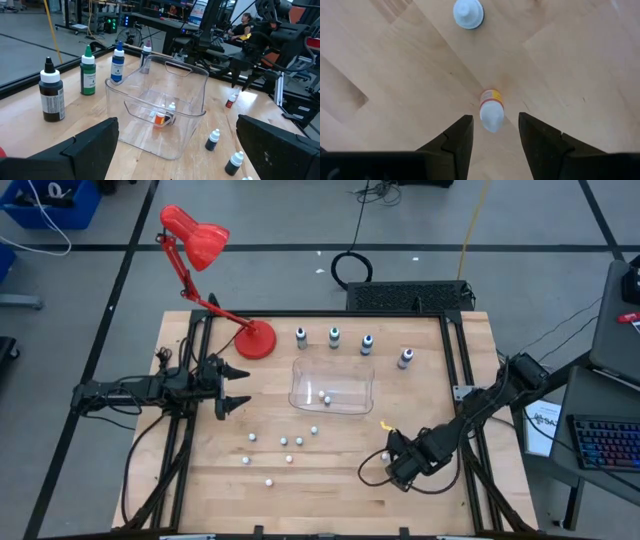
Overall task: Pick & Place food coloring
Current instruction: Put the small orange food coloring bottle in the transparent bin
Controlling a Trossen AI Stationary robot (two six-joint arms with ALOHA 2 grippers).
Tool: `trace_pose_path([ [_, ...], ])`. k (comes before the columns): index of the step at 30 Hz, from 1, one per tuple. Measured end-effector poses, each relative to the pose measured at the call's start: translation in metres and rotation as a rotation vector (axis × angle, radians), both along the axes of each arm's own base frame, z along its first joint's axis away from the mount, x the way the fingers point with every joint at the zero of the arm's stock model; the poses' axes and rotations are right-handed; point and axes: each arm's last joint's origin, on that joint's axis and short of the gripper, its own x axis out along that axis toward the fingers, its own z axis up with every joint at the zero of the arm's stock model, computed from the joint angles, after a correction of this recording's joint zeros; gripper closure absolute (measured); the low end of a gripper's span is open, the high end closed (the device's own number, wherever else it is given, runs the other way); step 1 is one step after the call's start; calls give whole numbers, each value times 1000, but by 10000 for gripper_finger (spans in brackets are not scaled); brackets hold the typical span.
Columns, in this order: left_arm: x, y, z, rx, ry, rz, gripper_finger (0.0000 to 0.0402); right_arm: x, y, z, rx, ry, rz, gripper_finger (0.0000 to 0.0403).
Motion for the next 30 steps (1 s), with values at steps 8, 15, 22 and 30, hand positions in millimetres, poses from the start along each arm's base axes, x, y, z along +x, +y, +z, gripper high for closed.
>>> trace_pose_path([
  [8, 0, 0, 0, 0, -1, 0, 2, 0, 0, -1, -3, -2, 3, 257],
  [15, 0, 0, 0, 0, 0, 0, 2, -4, -2, -17, 31, -2, 1, 257],
  [22, 0, 0, 0, 0, 0, 0, 2, -3, -2, -18, 41, -14, 4, 257],
  [30, 0, 0, 0, 0, 0, 0, 2, -2, -1, -18, 44, -22, 4, 265],
])
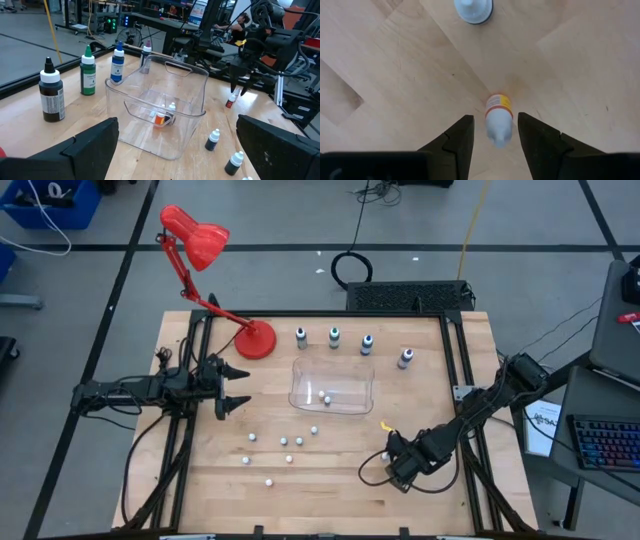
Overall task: Pick & Place food coloring
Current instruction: Put the small orange food coloring bottle in the transparent bin
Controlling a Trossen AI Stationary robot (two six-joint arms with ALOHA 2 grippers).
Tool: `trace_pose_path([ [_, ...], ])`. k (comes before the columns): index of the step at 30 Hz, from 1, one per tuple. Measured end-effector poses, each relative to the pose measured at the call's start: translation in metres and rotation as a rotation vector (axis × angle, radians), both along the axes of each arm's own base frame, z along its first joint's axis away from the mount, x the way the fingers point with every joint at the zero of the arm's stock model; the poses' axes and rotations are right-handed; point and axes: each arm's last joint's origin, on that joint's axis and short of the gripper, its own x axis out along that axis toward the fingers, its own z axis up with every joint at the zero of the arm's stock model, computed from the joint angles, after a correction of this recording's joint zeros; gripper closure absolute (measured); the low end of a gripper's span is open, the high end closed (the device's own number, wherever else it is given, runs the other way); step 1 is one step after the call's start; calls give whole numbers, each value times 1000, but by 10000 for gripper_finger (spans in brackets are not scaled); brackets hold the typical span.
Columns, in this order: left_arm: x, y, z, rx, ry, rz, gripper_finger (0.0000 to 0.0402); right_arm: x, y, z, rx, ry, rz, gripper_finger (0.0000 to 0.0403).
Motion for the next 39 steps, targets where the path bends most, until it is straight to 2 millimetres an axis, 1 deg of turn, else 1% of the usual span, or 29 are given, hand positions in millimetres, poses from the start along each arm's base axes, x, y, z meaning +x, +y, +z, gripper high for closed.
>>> trace_pose_path([
  [8, 0, 0, 0, 0, 0, 0, 2, 0, -1, 0, -16, -11, 0, 303],
  [16, 0, 0, 0, 0, 0, 0, 2, 0, -1, 0, -25, -14, 27, 362],
  [31, 0, 0, 0, 0, 0, 0, 2, -1, -2, 2, -21, -20, 54, 362],
  [37, 0, 0, 0, 0, 0, 0, 2, -4, -6, 17, -20, -87, 51, 362],
  [39, 0, 0, 0, 0, 0, 0, 2, -3, -8, 27, -38, -116, 55, 362],
])
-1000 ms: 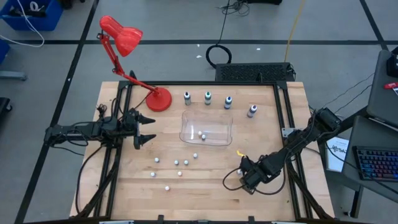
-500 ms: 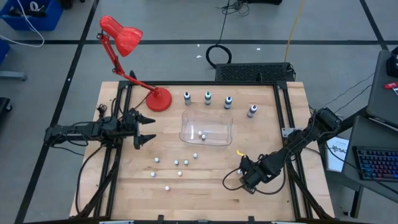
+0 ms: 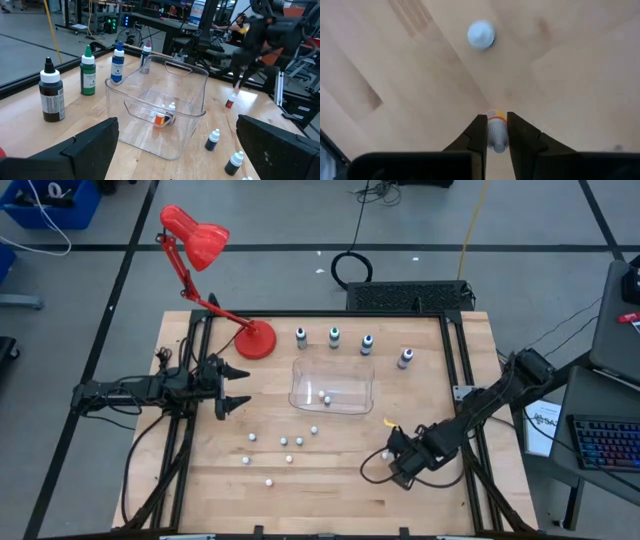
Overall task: Pick & Place food coloring
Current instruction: Put the small orange food coloring bottle in the transparent bin
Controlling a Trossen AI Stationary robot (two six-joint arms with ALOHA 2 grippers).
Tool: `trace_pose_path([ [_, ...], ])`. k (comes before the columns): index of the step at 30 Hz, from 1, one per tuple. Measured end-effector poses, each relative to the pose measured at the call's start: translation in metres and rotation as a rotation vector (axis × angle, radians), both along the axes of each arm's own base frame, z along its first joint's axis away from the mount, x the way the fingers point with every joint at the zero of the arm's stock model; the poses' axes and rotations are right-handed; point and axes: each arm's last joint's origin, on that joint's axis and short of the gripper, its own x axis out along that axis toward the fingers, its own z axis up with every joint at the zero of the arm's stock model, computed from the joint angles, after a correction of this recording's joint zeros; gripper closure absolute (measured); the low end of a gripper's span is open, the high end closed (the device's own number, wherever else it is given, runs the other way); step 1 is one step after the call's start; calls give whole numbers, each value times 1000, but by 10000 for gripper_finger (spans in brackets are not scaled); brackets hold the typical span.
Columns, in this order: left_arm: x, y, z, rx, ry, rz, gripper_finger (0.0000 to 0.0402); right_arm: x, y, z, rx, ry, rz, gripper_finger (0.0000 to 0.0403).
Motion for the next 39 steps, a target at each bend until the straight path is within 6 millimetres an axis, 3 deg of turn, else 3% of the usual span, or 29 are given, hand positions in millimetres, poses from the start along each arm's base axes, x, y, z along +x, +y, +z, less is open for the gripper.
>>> trace_pose_path([
  [11, 0, 0, 0, 0, 0, 0, 2, 24, -32, 90, -214, -314, 140, 362],
  [18, 0, 0, 0, 0, 0, 0, 2, 59, -79, 142, -297, -445, 234, 362],
  [25, 0, 0, 0, 0, 0, 0, 2, 98, -125, 179, -351, -513, 306, 362],
  [31, 0, 0, 0, 0, 0, 0, 2, 138, -152, 178, -327, -478, 348, 362],
  [34, 0, 0, 0, 0, 0, 0, 2, 157, -161, 162, -329, -393, 373, 362],
  [39, 0, 0, 0, 0, 0, 0, 2, 182, -180, 118, -268, -248, 413, 362],
])
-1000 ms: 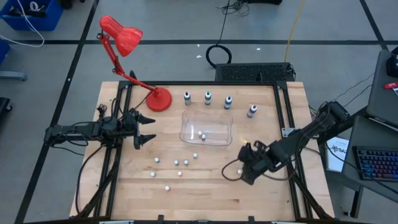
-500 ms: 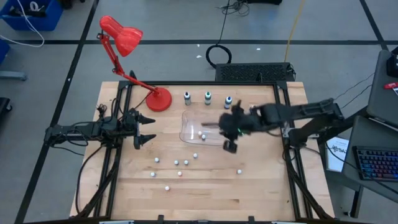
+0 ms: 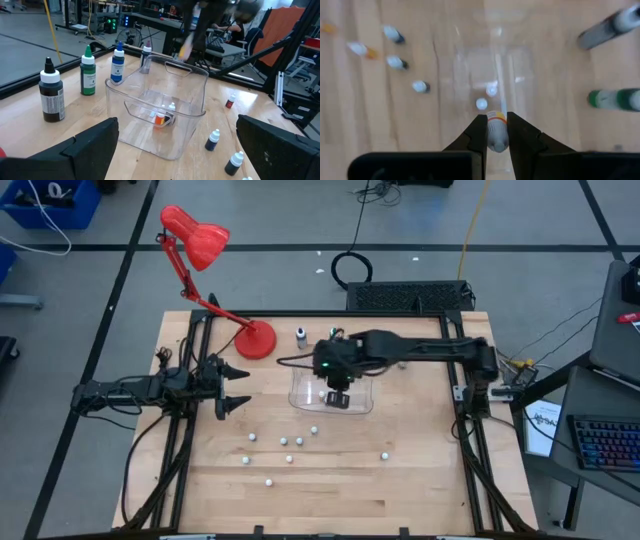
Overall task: Pick & Place food coloring
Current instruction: Put the small orange food coloring bottle in the transparent bin
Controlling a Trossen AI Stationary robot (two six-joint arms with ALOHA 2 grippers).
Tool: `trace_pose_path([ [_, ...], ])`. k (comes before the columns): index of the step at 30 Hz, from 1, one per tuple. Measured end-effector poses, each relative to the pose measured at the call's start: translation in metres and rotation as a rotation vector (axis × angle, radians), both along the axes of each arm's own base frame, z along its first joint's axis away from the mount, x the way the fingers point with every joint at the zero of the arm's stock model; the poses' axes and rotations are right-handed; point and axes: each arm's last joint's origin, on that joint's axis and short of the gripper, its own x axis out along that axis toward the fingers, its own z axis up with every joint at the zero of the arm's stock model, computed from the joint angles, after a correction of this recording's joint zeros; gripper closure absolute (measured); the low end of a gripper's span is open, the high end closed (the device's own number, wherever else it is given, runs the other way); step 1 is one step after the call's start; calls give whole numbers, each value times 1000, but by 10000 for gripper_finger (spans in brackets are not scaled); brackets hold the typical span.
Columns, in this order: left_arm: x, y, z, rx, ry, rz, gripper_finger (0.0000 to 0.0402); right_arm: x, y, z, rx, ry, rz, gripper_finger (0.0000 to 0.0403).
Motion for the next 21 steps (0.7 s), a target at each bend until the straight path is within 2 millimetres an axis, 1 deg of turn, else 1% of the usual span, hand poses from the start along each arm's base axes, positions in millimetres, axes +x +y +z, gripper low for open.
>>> trace_pose_path([
  [6, 0, 0, 0, 0, 0, 0, 2, 15, -19, -48, 5, 135, -13, 362],
  [9, 0, 0, 0, 0, 0, 0, 2, 21, -23, -68, 26, 160, 2, 362],
  [12, 0, 0, 0, 0, 0, 0, 2, 22, -25, -87, 37, 155, 20, 362],
  [16, 0, 0, 0, 0, 0, 0, 2, 20, -29, -106, 74, 128, 23, 362],
  [21, 0, 0, 0, 0, 0, 0, 2, 18, -31, -121, 82, 100, 23, 362],
])
